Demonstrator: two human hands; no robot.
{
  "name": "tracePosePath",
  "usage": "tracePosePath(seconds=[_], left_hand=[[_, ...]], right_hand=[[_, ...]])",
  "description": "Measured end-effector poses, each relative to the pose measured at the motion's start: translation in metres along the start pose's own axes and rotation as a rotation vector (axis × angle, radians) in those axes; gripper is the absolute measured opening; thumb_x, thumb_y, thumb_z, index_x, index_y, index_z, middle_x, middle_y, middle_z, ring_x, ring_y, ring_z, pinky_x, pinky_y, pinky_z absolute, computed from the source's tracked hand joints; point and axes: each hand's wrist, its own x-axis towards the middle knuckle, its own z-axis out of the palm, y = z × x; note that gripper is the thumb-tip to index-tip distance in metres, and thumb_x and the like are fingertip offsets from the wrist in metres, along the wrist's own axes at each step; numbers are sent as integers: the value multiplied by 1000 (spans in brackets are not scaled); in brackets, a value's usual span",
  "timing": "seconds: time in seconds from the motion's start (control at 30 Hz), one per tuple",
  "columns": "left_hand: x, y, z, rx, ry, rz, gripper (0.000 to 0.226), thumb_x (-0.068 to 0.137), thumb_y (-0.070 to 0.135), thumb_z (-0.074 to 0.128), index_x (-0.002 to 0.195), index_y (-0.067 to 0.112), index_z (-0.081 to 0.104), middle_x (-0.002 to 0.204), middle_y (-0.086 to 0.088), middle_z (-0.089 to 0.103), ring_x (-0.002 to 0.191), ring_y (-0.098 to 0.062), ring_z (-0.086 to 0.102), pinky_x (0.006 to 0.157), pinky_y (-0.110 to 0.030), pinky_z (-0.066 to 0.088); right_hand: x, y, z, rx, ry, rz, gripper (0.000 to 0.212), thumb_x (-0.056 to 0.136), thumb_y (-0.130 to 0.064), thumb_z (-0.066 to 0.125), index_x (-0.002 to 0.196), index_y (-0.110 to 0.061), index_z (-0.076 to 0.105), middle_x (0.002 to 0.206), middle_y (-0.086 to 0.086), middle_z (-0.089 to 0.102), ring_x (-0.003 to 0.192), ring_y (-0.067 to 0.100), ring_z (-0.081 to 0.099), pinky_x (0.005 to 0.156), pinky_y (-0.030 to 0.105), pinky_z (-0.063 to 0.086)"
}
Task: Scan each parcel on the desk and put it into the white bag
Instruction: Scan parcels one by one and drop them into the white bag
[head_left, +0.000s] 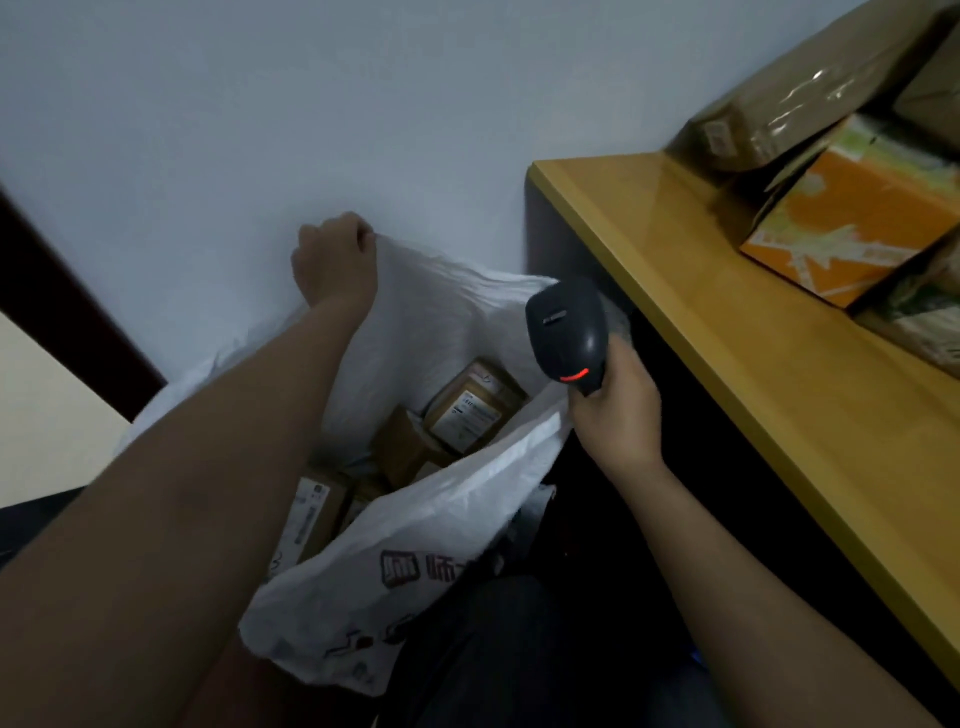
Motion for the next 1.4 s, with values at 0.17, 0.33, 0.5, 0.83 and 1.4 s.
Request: tracePosePath(seconds=[0.17, 0.33, 0.5, 0.83, 1.4], left_hand=[[-26, -18, 21, -19, -161, -56, 25, 99, 19, 43, 109, 11, 64, 114, -13, 63, 106, -34, 56, 76, -38, 45], [-72, -15, 23, -68, -352, 56, 36, 99, 21, 48, 134, 12, 49, 137, -15, 45, 125, -33, 42, 97, -42, 39], [-143, 3, 0, -373, -943, 48, 34, 94, 50, 52, 96, 19, 68, 96, -1, 67, 94, -21, 63, 86, -35, 48], [-210, 10, -36, -137, -943, 417, 16, 95, 28, 53, 89, 15, 60, 95, -4, 58, 101, -27, 58, 76, -29, 39], [-217, 48, -71, -330, -973, 336, 26, 94, 27, 59, 87, 3, 69, 82, -4, 66, 78, -15, 60, 76, -28, 45]], right_hand=[[-33, 38, 9, -127, -134, 160, 22, 79, 5, 59, 89, -13, 52, 94, 11, 60, 87, 36, 58, 61, 34, 33], [-43, 42, -2, -111, -119, 177, 24, 77, 6, 59, 85, -14, 50, 92, 11, 58, 84, 33, 57, 62, 32, 33], [-45, 29, -12, -39, -105, 190, 25, 77, 5, 60, 83, -16, 47, 86, 4, 53, 81, 26, 54, 62, 30, 29], [-35, -21, -44, -132, -81, 37, 17, 82, 2, 56, 91, -11, 51, 92, 4, 50, 80, 24, 49, 65, 33, 32], [-80, -25, -100, -106, -119, 160, 9, 81, -15, 62, 82, -11, 54, 82, 9, 63, 83, 35, 61, 60, 31, 36]])
